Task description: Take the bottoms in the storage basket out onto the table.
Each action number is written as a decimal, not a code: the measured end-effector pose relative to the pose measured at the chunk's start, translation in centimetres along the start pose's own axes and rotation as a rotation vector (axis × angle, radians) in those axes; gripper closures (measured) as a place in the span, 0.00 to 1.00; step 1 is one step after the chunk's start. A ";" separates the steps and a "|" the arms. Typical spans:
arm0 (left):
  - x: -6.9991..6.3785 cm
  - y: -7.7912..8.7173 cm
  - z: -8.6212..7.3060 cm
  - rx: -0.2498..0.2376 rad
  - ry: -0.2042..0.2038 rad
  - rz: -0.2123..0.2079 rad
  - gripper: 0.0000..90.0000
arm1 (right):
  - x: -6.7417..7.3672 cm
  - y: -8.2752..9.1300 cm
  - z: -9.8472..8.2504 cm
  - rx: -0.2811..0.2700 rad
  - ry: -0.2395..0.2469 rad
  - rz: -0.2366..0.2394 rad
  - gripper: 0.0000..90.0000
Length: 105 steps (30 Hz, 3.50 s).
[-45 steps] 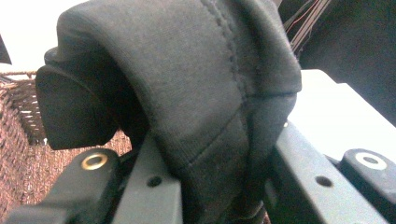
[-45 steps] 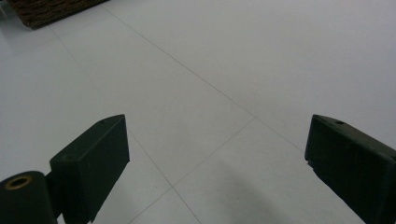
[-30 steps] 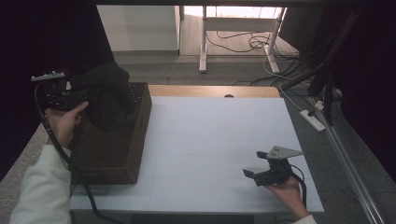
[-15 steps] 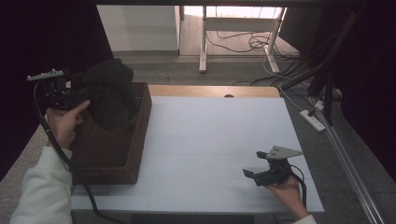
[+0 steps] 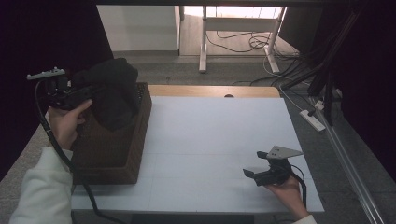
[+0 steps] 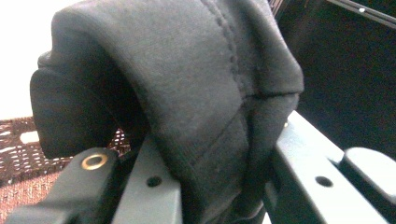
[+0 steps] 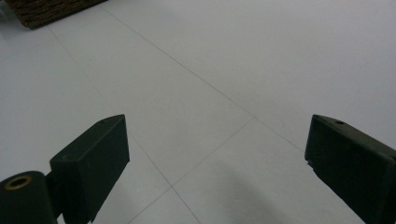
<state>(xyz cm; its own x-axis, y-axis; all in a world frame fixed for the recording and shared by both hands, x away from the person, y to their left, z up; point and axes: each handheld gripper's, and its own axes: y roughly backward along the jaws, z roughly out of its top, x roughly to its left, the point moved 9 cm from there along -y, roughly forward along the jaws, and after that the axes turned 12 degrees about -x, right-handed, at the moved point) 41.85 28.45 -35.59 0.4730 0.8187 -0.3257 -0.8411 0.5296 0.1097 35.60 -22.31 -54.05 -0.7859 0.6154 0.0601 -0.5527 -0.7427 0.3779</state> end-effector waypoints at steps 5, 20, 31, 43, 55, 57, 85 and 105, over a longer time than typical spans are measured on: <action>-0.7 0.0 0.4 -0.015 0.006 -0.018 0.87 | 0.0 0.0 0.0 0.002 0.003 0.002 0.07; -3.1 -0.6 0.5 -0.018 0.004 -0.065 0.87 | 0.0 0.0 0.0 0.001 0.003 0.001 0.07; -4.7 -1.3 0.4 -0.013 -0.004 -0.100 0.87 | 0.0 0.0 0.0 -0.001 0.004 -0.001 0.07; -6.9 -2.3 0.2 -0.005 -0.018 -0.149 0.87 | -0.1 0.0 0.0 -0.001 0.003 -0.002 0.07; -9.5 -3.4 0.1 0.001 -0.027 -0.211 0.87 | -0.1 0.0 0.0 0.001 0.004 0.000 0.07; -9.9 -3.6 0.0 0.004 -0.022 -0.226 0.87 | -0.1 0.0 0.0 -0.001 0.003 -0.002 0.07; -13.8 -7.3 -4.1 0.087 -0.008 -0.322 0.87 | -0.2 0.1 0.1 -0.005 0.004 -0.007 0.07; -16.0 -9.5 -7.1 0.147 0.002 -0.374 0.87 | -0.2 0.1 0.0 -0.001 0.002 -0.007 0.07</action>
<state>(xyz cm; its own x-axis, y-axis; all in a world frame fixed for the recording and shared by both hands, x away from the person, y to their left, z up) 40.39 8.71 -38.13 0.7389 0.5627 -0.3707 -0.5640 0.8175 0.1166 35.73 -22.54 -54.01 -0.7826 0.6200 0.0556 -0.5585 -0.7388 0.3772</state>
